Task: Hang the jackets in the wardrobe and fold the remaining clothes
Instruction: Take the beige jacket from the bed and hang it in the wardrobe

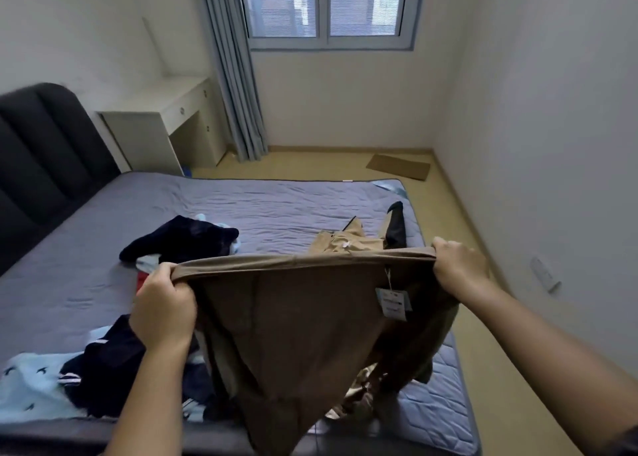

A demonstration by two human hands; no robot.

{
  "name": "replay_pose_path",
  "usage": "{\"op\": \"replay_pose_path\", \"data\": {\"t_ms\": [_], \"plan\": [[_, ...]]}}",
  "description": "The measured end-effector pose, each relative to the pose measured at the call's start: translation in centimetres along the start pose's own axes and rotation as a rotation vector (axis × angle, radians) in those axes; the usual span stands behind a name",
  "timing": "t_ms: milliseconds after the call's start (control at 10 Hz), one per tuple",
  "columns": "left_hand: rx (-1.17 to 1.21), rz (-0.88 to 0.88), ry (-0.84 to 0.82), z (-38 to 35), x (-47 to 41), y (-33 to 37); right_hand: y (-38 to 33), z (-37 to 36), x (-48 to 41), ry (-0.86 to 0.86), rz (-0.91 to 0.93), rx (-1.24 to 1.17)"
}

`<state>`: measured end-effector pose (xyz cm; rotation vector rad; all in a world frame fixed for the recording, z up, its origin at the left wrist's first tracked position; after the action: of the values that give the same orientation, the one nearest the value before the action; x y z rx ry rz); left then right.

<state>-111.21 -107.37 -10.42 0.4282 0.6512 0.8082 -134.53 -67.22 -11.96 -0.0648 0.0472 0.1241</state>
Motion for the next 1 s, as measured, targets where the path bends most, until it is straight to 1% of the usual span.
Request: {"op": "replay_pose_path", "data": {"t_ms": [100, 200, 300, 400, 500, 600, 700, 800, 900, 1000], "plan": [[0.025, 0.169, -0.211, -1.4, -0.6, -1.2, 0.7, 1.0, 0.0, -0.085, -0.137, -0.165], [0.247, -0.044, 0.105, 1.0, -0.6, 1.8, -0.3, 3.6, 0.7, 0.177, -0.043, -0.685], [0.343, -0.071, 0.037, -0.3, -1.3, 4.6, -2.1, 3.2, 2.7, 0.386, 0.043, -0.84], [0.345, 0.399, -0.759, -7.5, 1.1, 3.2, -2.7, -6.3, 2.7, -0.483, -0.277, -0.513], [0.537, 0.34, -0.559, -7.1, -0.9, 6.5, -4.8, -3.7, 0.8, -0.332, -0.371, -1.022], [1.026, 0.202, 0.129, -1.6, -3.1, 10.2, -6.0, 5.9, -0.1, 0.236, -0.123, -1.45], [0.578, -0.434, 0.294, 0.6, -1.7, 14.5, -6.9, 9.0, 1.9, 0.627, 0.298, -1.154], [-0.33, -0.284, -0.897, -12.3, 3.6, 10.5, -8.6, -4.8, 2.3, -0.403, -0.031, -0.471], [0.158, -0.03, -0.883, -14.0, 2.1, 10.3, -7.0, -6.8, 0.8, -0.502, -0.233, -0.68], [0.339, -0.028, -0.758, -13.2, 0.6, 11.4, -8.6, -3.8, -0.6, -0.416, -0.213, -0.926]]}}
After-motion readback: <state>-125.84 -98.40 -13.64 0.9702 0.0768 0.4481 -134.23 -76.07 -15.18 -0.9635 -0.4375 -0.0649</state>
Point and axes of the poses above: each hand's wrist, its own x-axis away from the middle knuckle, its own z-axis out of the back of the hand, y = z × x, the point moved 6 cm from there along -x, towards the middle knuckle, and after that the axes turned 4 degrees about -z, right-handed, at the moved point
